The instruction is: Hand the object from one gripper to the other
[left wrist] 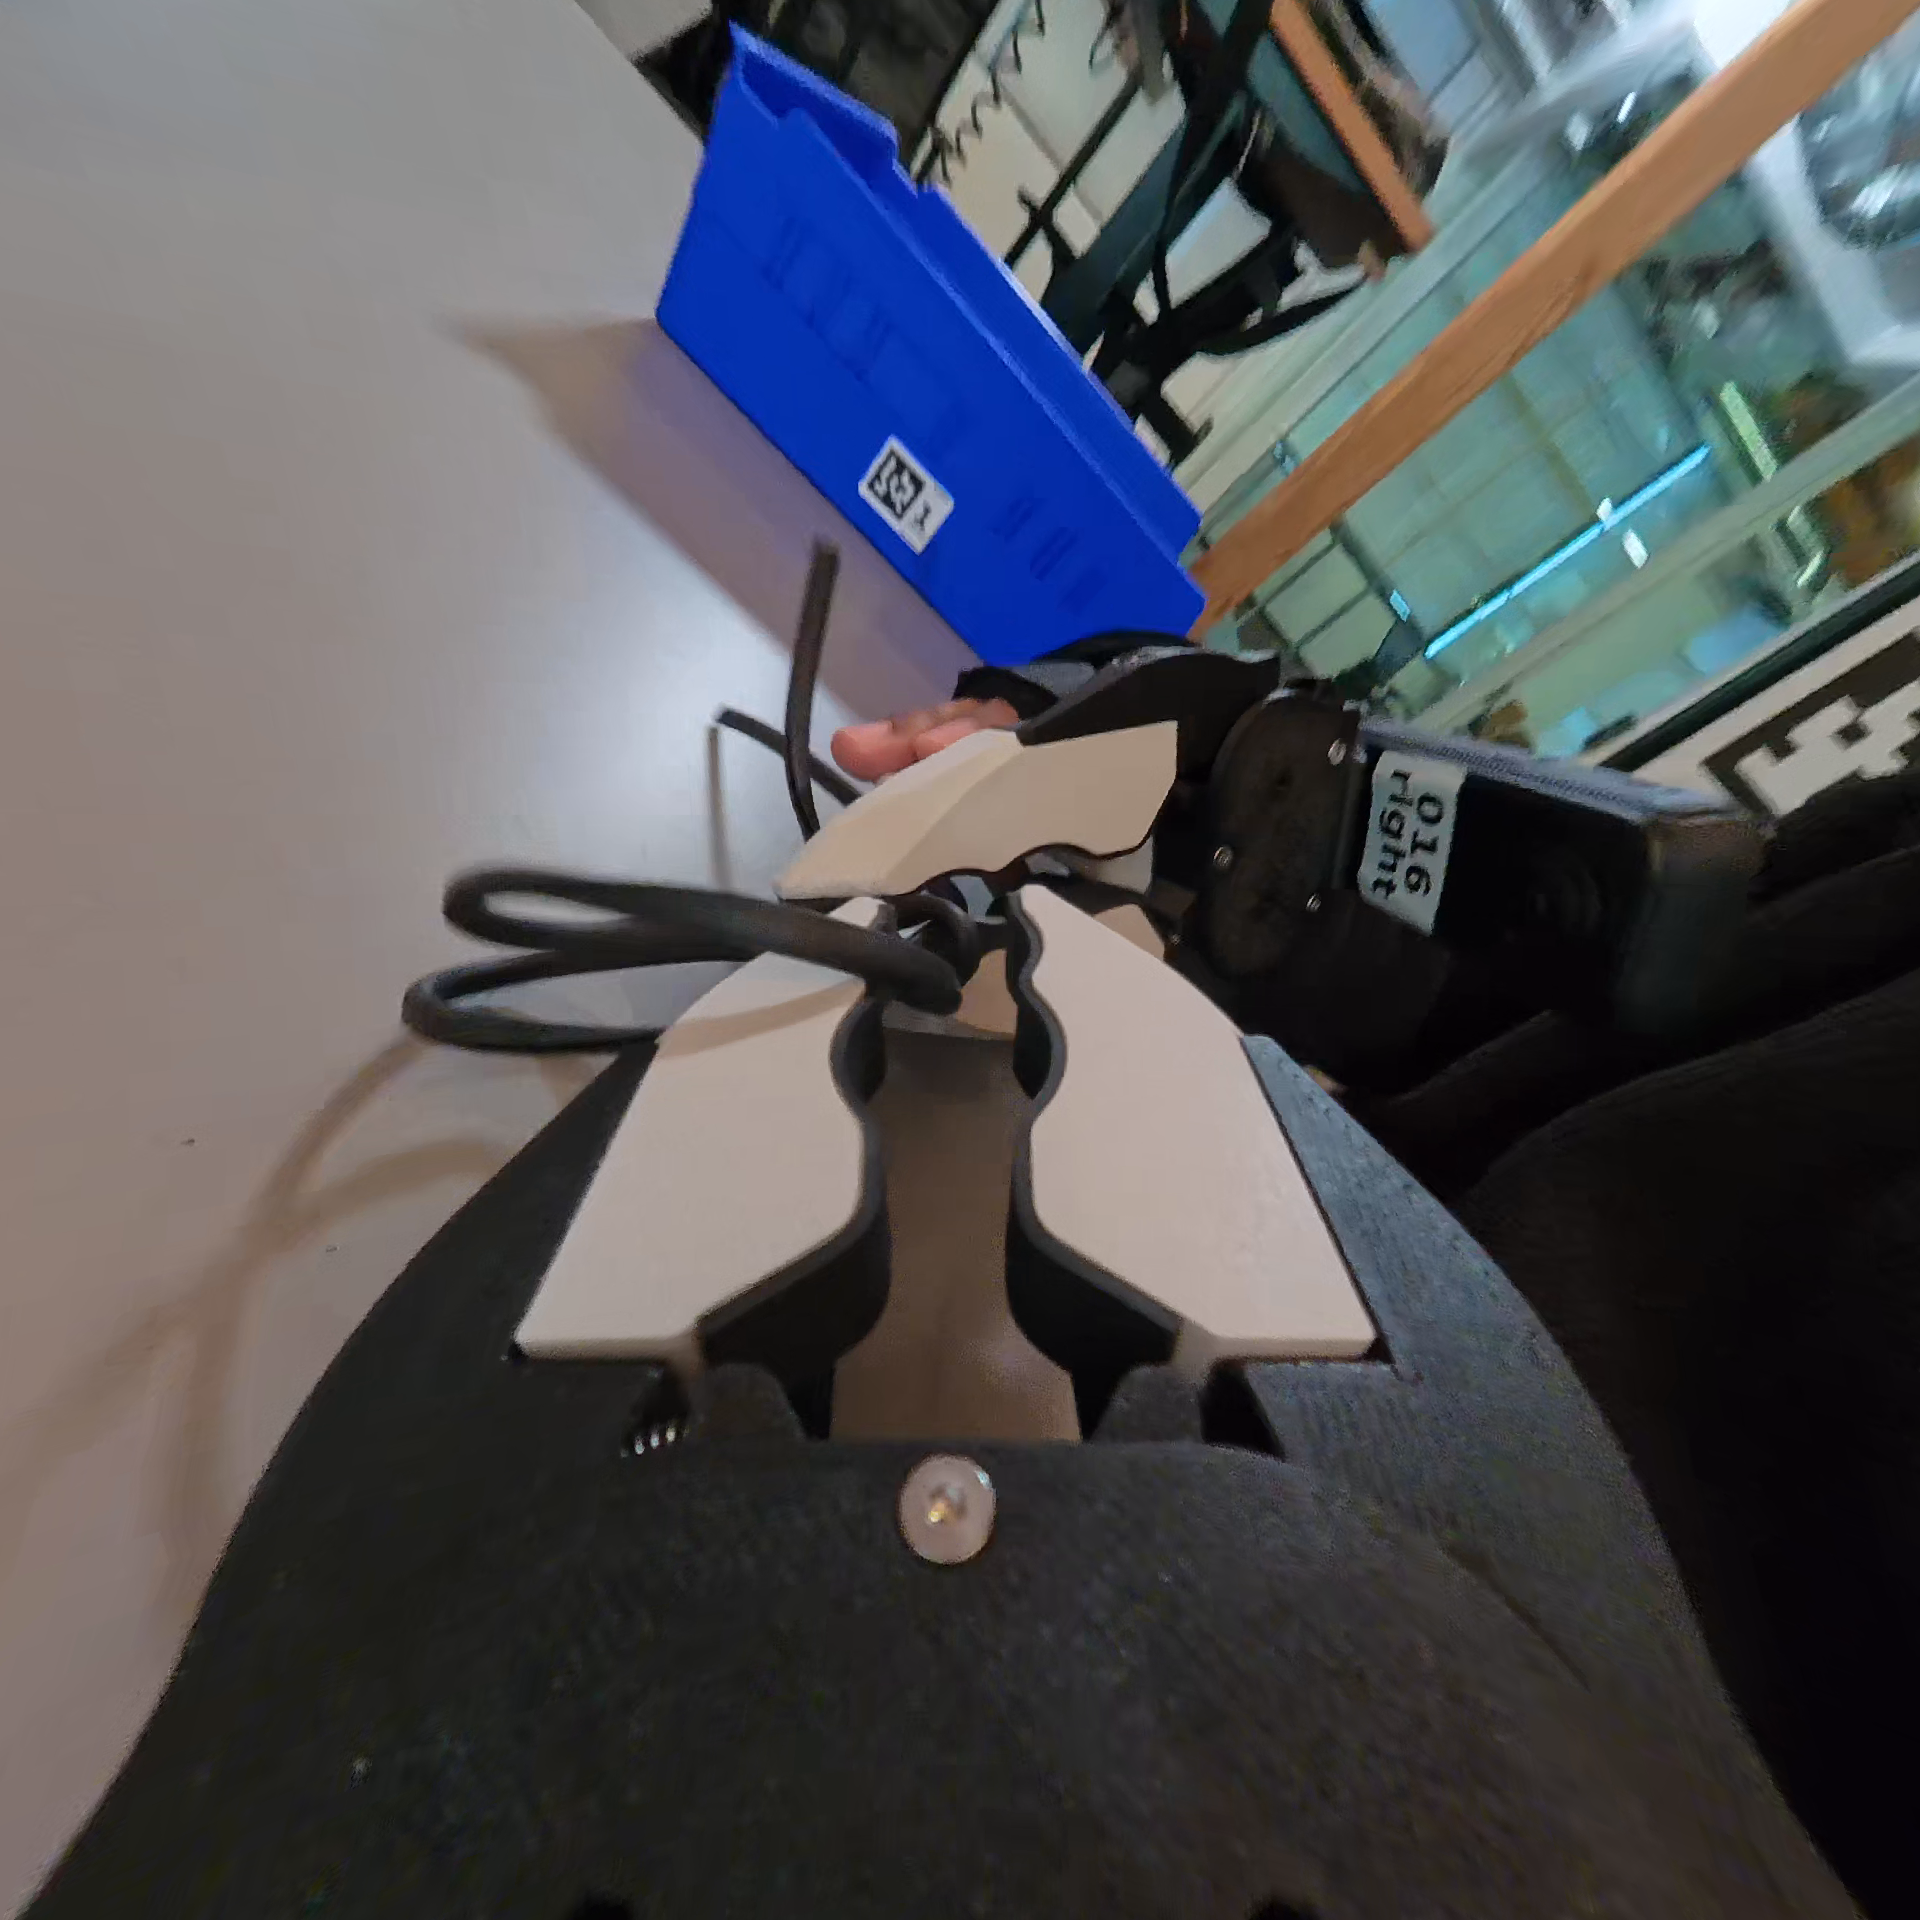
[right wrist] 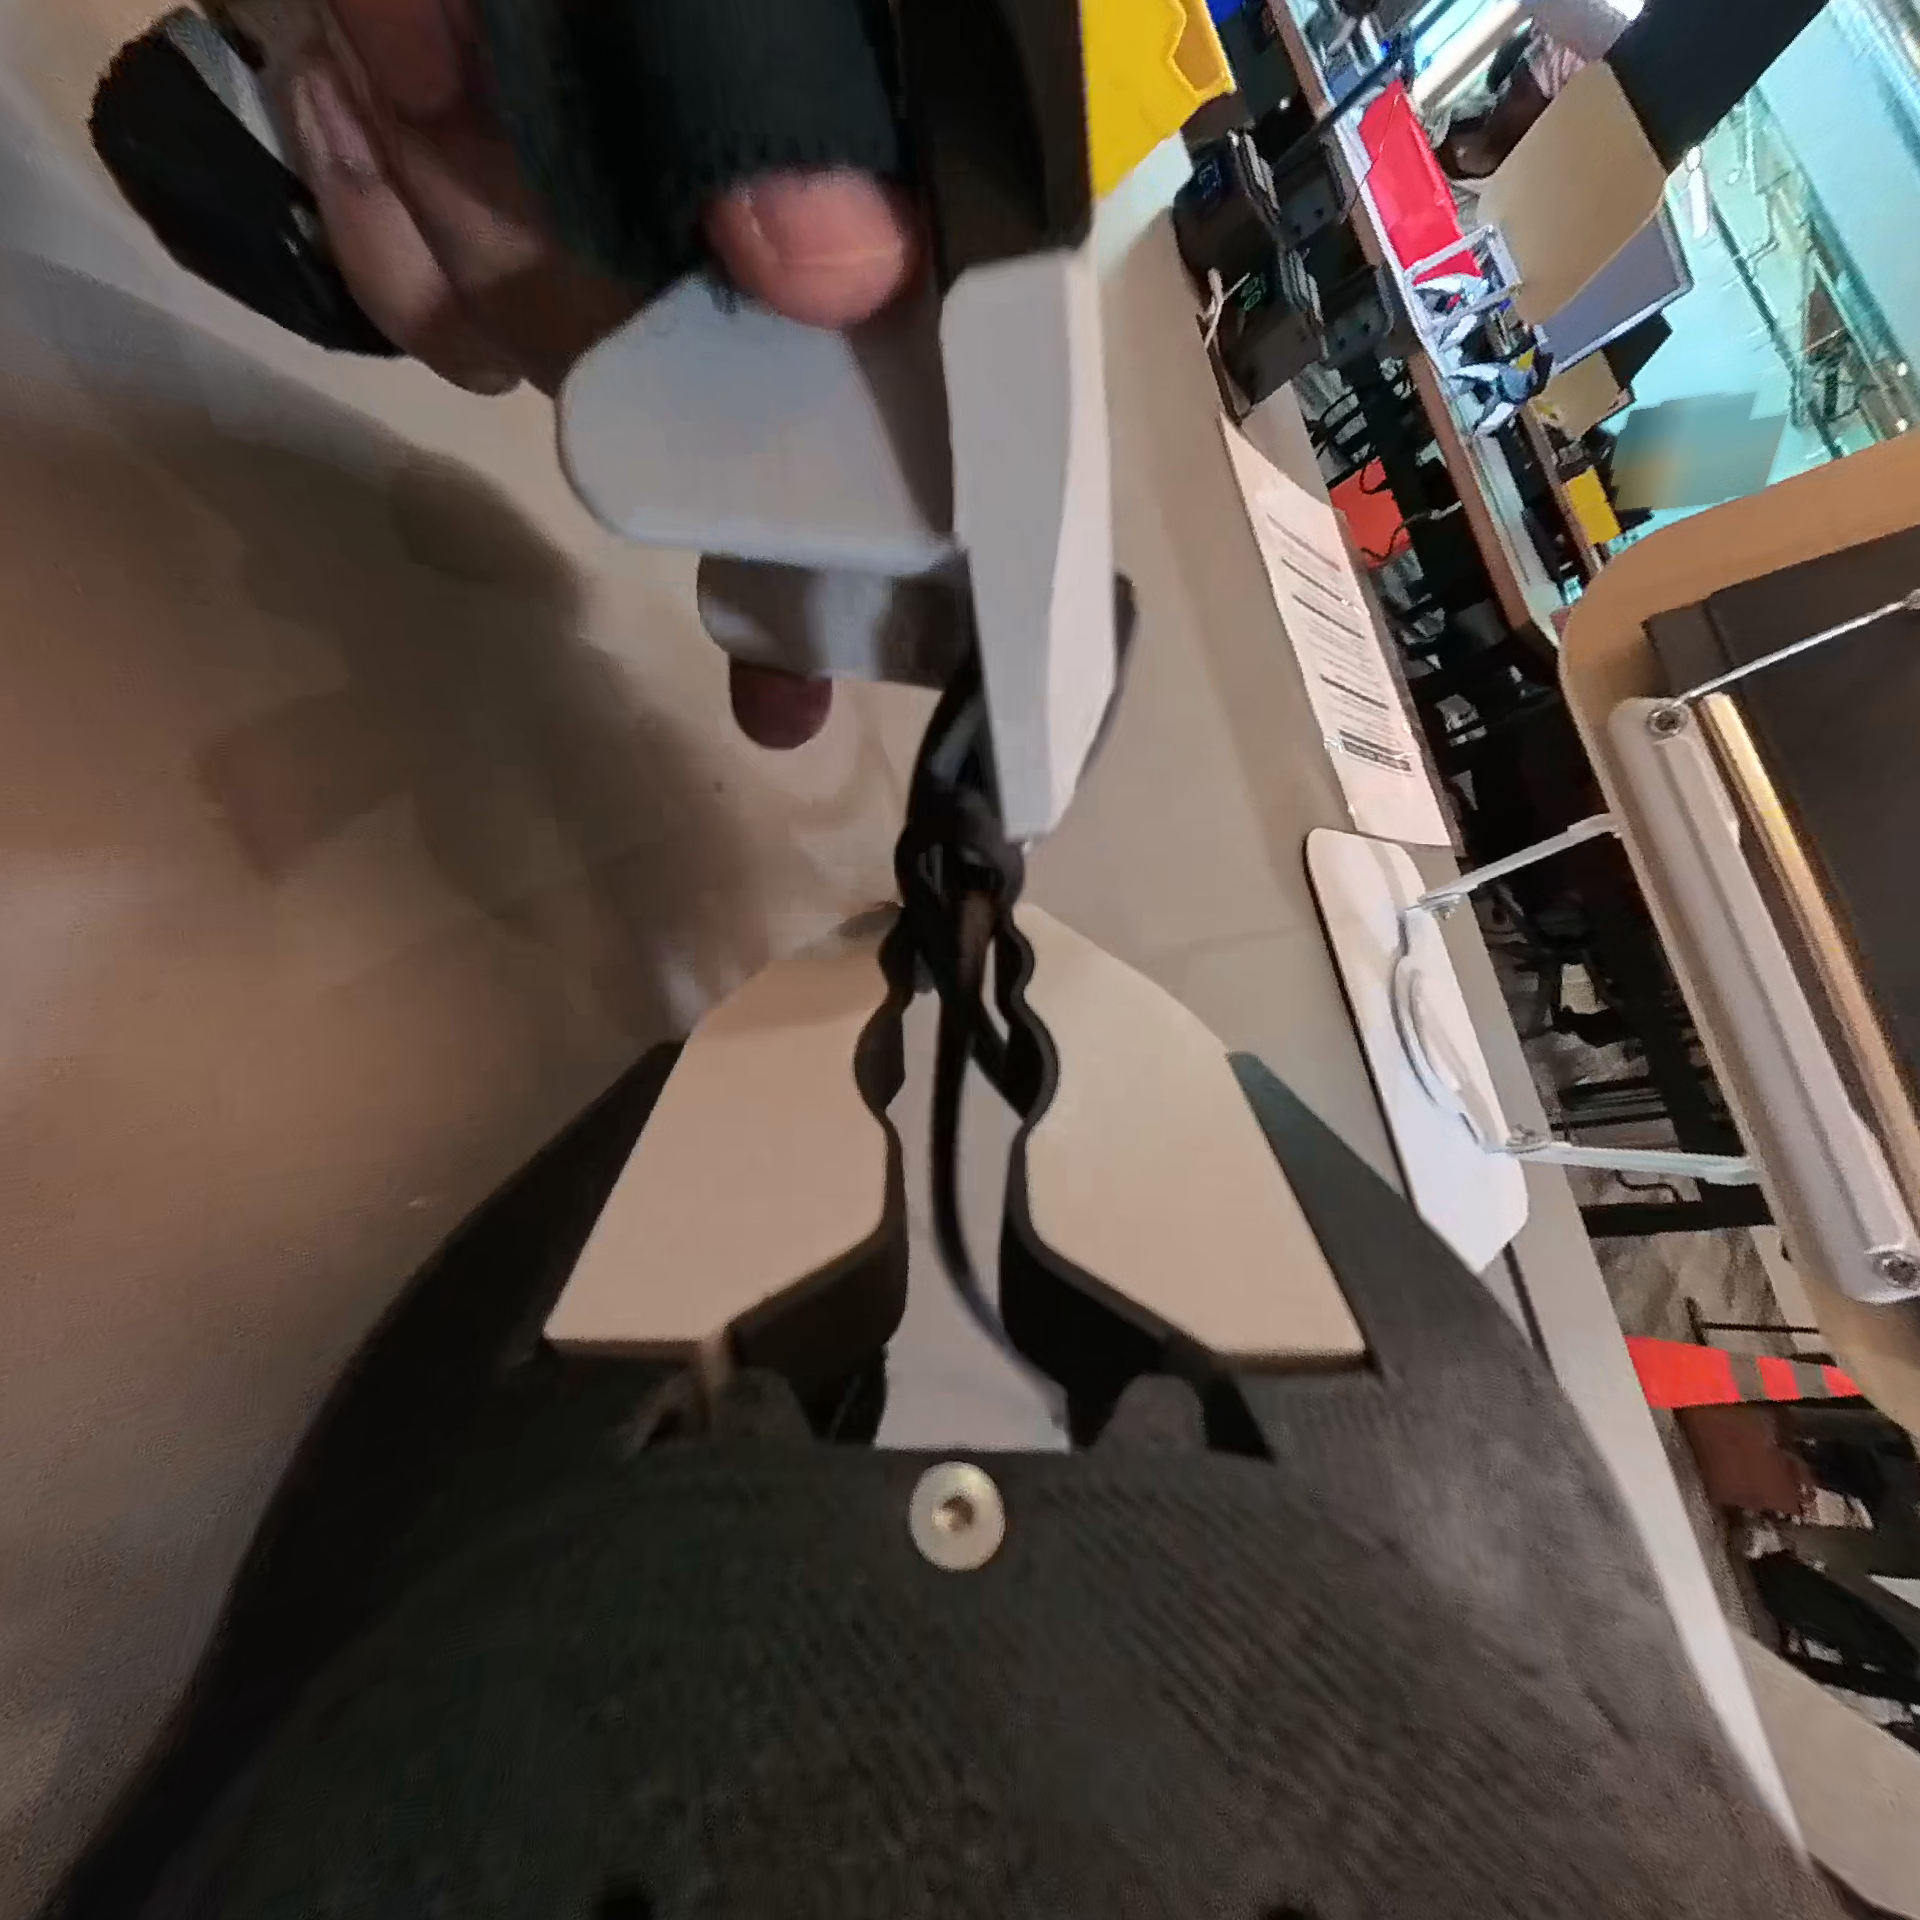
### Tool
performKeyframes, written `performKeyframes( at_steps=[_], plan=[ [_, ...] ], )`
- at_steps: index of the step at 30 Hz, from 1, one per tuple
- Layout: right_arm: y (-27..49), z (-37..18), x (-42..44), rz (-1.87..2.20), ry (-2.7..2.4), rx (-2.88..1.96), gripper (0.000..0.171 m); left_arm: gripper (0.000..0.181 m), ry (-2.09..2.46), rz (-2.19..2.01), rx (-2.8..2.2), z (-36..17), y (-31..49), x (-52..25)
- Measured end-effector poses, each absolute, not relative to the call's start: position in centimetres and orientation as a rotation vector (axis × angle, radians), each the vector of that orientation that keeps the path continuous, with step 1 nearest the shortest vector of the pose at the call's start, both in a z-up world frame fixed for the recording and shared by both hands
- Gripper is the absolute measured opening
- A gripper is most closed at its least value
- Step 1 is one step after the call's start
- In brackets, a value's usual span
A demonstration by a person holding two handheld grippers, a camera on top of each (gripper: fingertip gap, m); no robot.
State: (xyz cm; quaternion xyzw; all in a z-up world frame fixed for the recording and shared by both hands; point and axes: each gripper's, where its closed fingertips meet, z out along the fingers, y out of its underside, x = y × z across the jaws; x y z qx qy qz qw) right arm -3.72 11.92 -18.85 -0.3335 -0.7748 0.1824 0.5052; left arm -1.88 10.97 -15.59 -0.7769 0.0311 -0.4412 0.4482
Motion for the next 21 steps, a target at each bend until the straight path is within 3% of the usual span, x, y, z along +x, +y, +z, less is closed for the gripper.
performKeyframes(
  at_steps=[12,17,21],
  plan=[
    [14.4,-16.7,-3.7,0.689,-1.693,-1.052,0.012,0.073,-0.176,-1.093,-1.661,-12.9,11.8,-7.3],
    [14.3,-14.0,-3.3,1.058,-1.542,-1.159,0.011,0.096,-0.219,-1.039,-1.625,-13.0,12.2,-8.5],
    [13.5,-10.7,-2.3,1.575,-1.371,-1.203,0.012,0.104,-0.174,-0.991,-1.660,-13.4,12.3,-8.0]
  ],
)
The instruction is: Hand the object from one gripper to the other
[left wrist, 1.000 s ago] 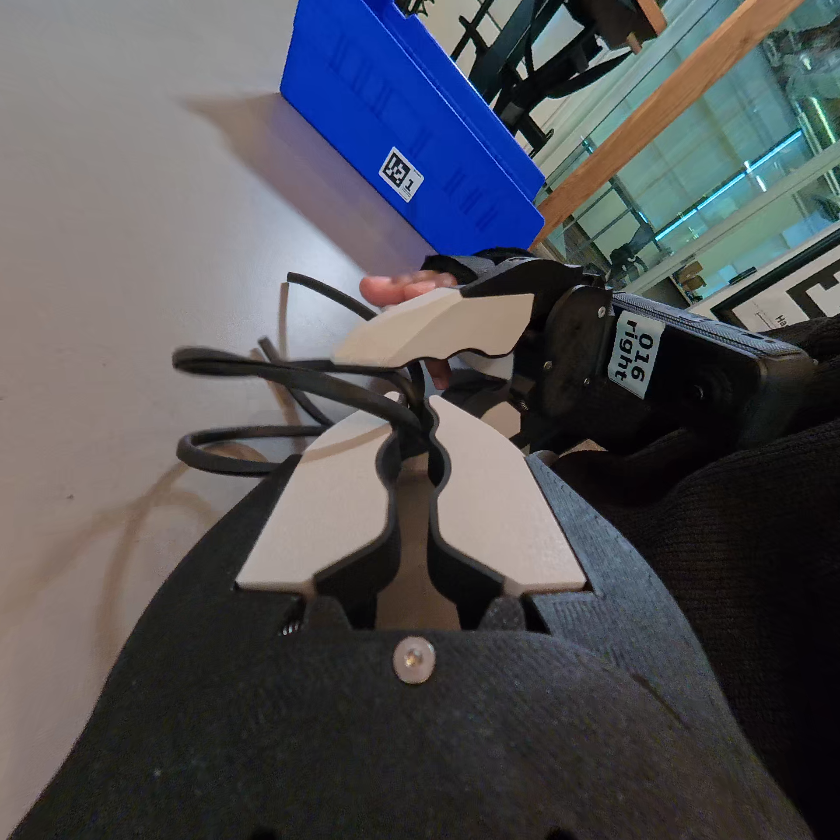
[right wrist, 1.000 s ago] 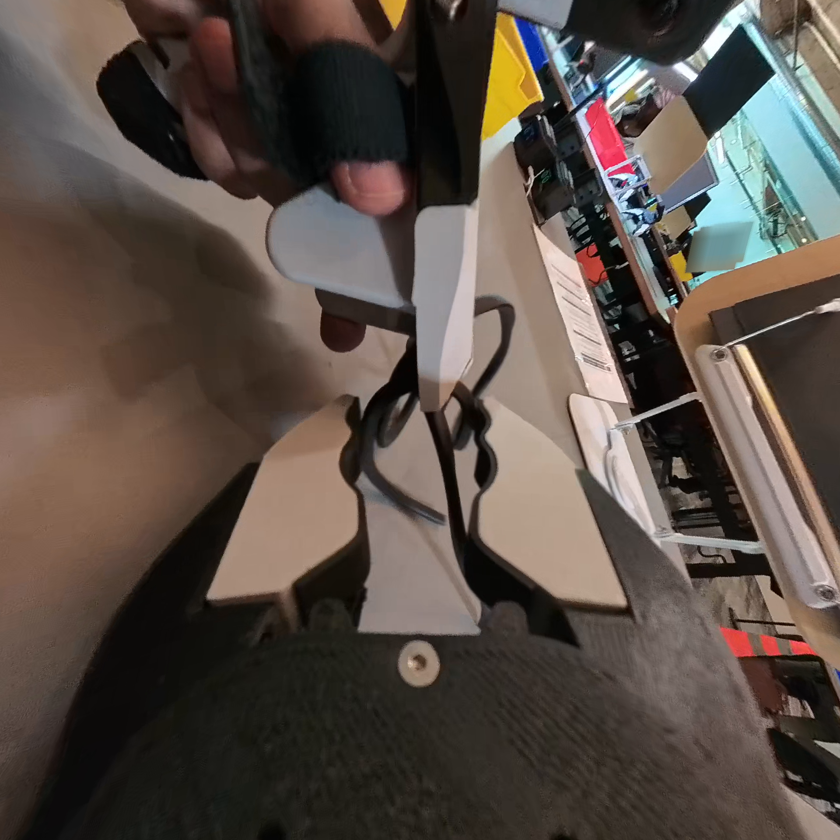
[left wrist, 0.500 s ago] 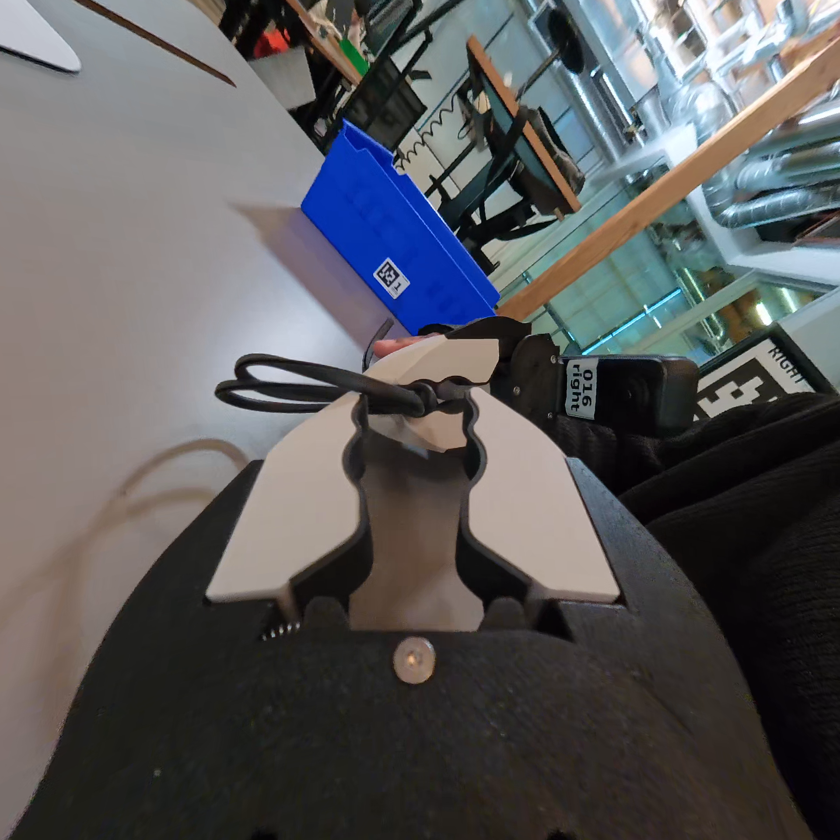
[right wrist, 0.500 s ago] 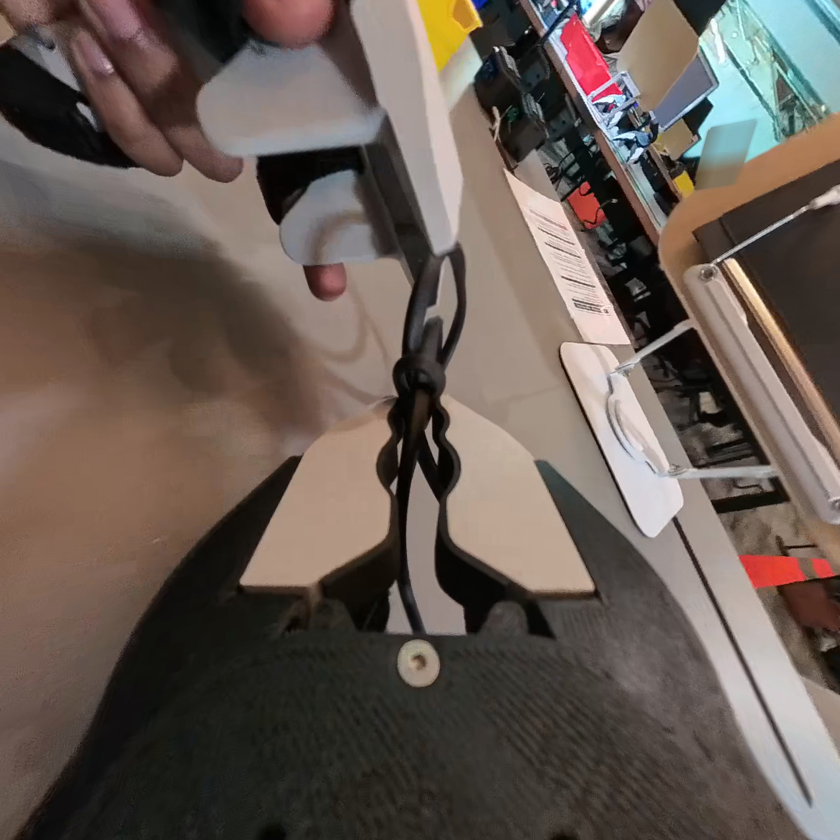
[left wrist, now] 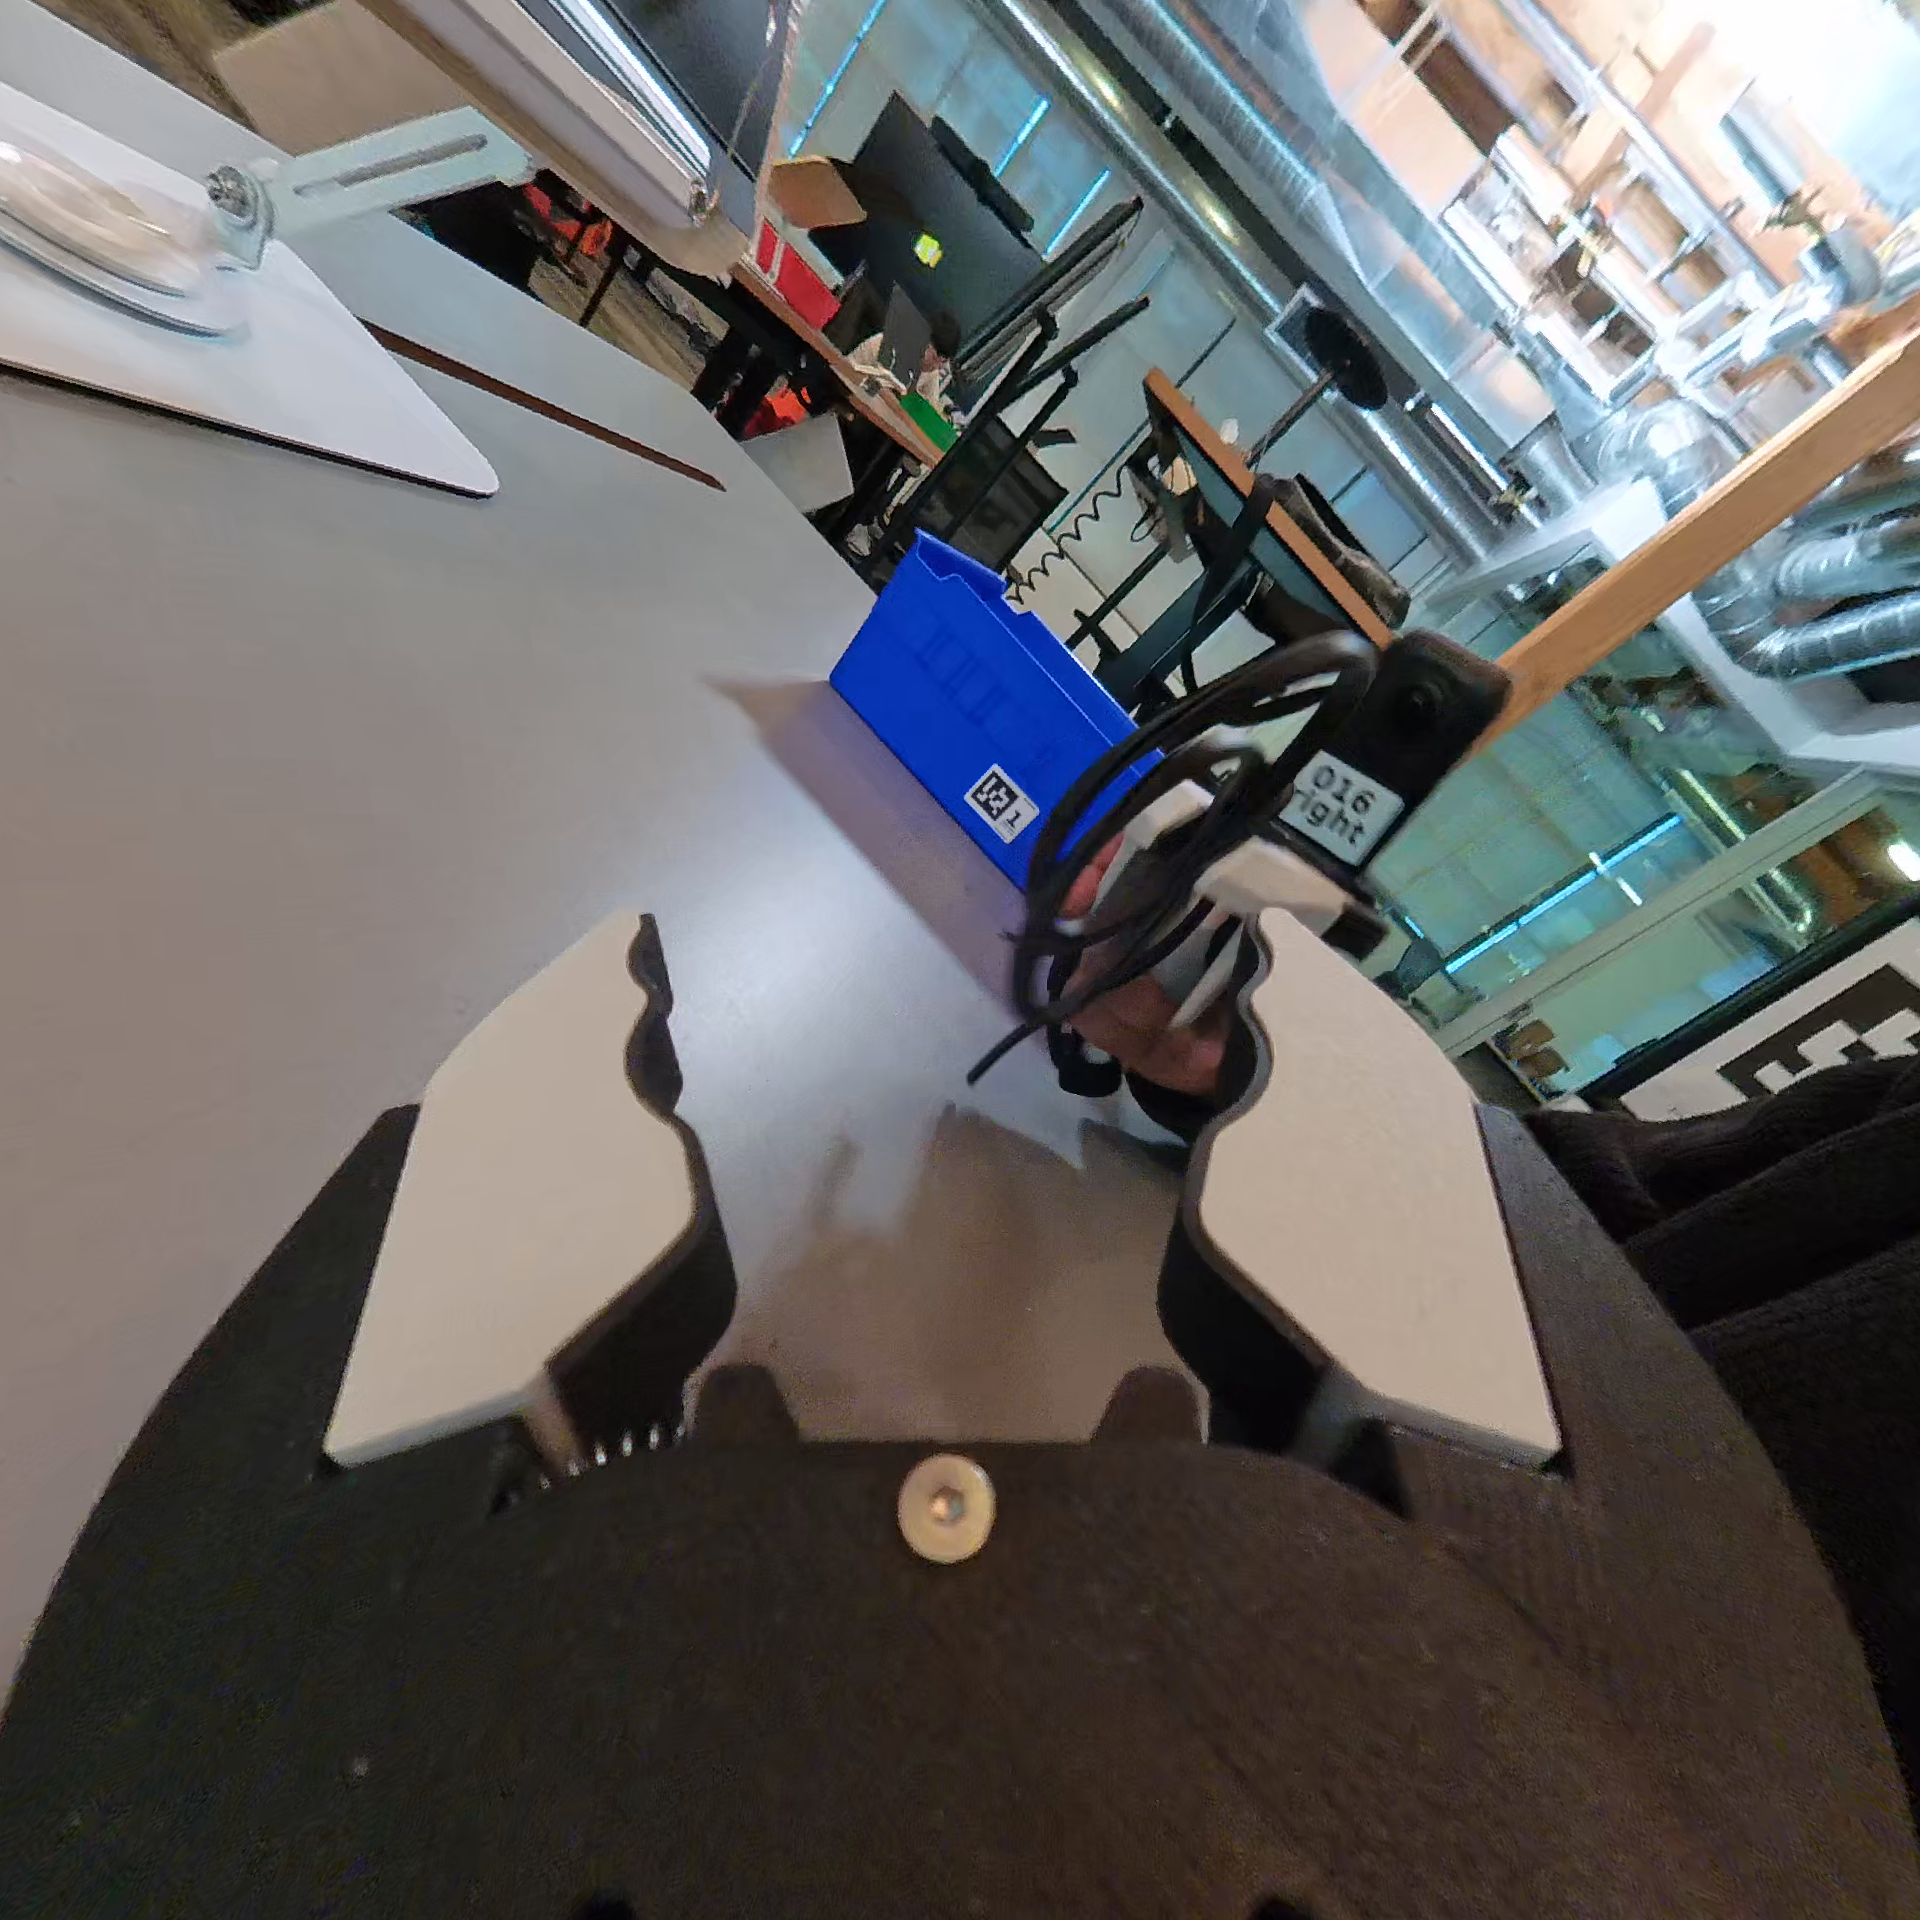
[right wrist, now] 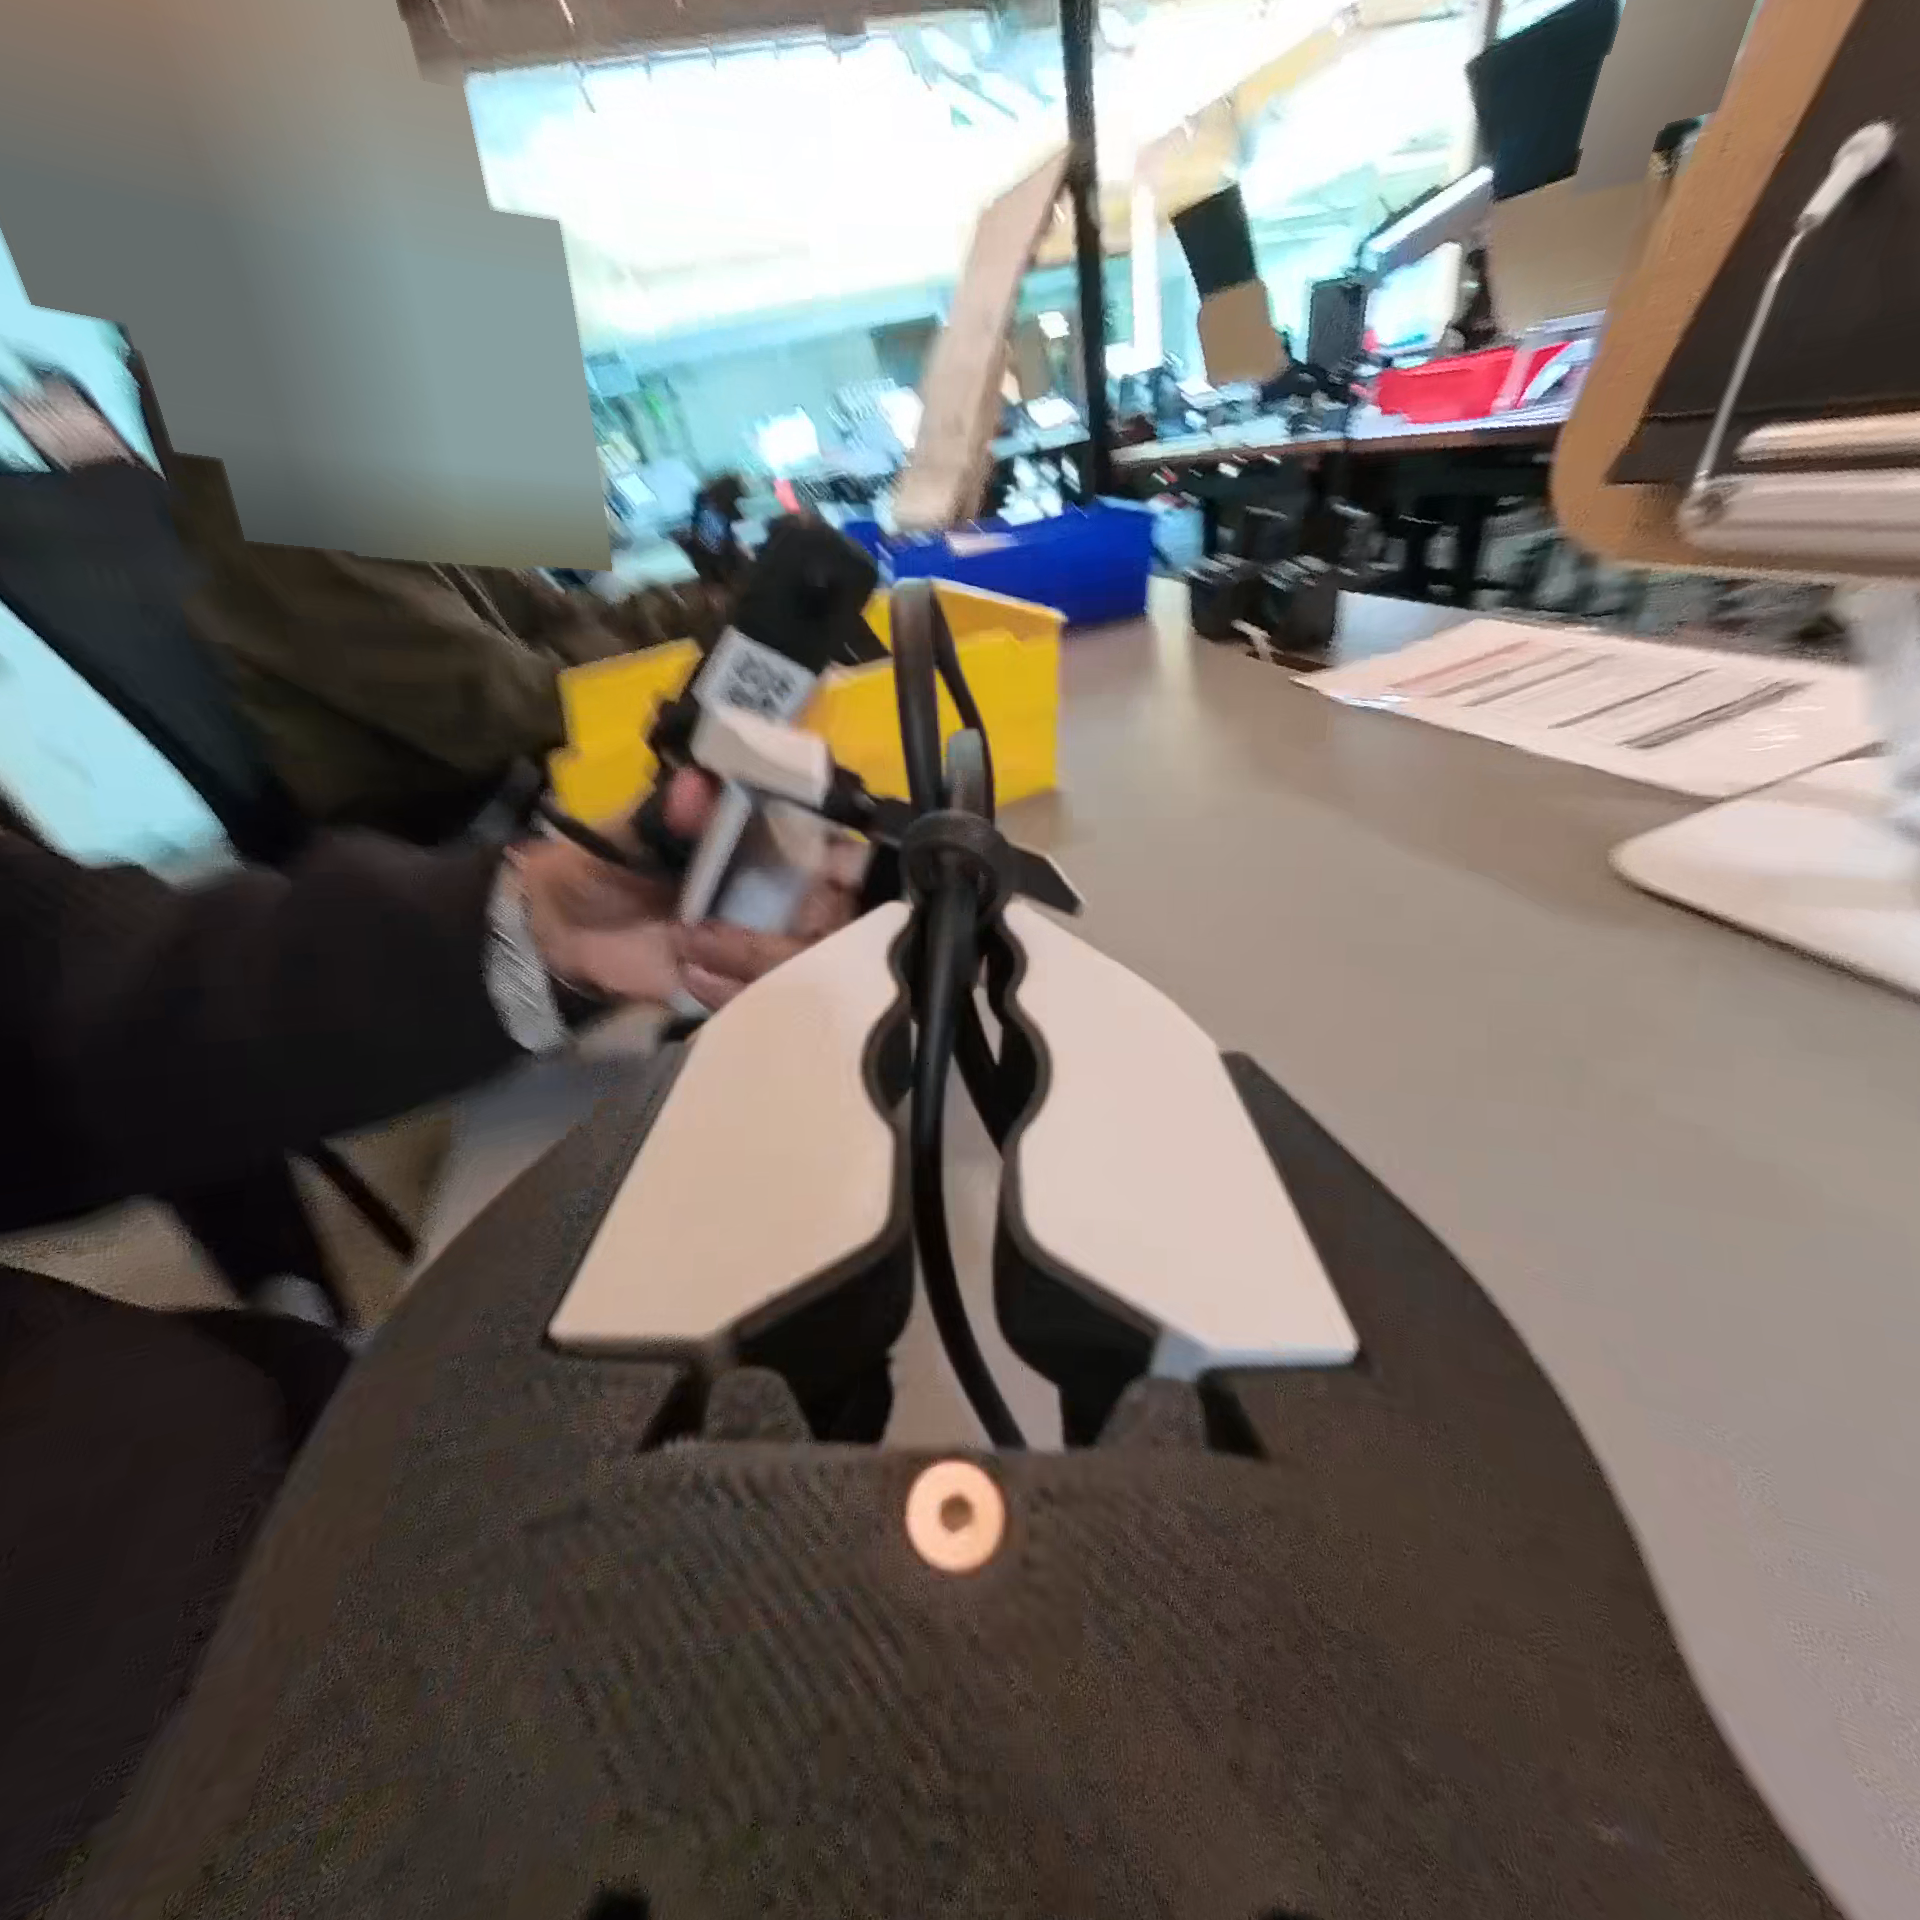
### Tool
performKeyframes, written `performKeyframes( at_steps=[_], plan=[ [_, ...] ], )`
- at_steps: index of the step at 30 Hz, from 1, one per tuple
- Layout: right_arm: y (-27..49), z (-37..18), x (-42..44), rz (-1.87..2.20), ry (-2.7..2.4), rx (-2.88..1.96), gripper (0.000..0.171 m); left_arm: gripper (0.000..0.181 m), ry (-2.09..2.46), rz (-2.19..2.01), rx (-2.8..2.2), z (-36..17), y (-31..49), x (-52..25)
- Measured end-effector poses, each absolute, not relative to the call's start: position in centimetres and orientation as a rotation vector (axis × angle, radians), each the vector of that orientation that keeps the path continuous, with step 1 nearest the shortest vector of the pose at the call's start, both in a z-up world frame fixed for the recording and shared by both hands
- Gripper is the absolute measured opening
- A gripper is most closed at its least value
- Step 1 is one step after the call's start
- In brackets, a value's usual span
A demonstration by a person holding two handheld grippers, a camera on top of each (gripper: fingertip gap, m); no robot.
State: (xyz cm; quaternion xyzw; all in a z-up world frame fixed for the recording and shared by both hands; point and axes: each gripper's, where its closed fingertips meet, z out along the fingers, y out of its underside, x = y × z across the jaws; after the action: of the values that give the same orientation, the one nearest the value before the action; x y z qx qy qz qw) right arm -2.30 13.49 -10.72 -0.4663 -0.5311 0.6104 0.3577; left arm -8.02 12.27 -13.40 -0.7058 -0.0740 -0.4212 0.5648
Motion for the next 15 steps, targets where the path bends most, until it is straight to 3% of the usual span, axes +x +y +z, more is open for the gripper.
performKeyframes(
  at_steps=[4,10,15],
  plan=[
    [13.9,-9.1,-1.5,1.973,-1.220,-1.280,0.011,0.103,-0.091,-1.023,-1.620,-12.6,12.0,-6.6],
    [12.9,-8.3,-1.0,2.318,-1.150,-1.302,0.011,0.070,0.142,-0.939,-1.530,-11.1,10.9,-4.2],
    [12.2,-8.3,-0.9,2.383,-1.154,-1.301,0.011,0.037,0.223,-1.102,-1.414,-9.3,9.5,-2.3]
  ],
)
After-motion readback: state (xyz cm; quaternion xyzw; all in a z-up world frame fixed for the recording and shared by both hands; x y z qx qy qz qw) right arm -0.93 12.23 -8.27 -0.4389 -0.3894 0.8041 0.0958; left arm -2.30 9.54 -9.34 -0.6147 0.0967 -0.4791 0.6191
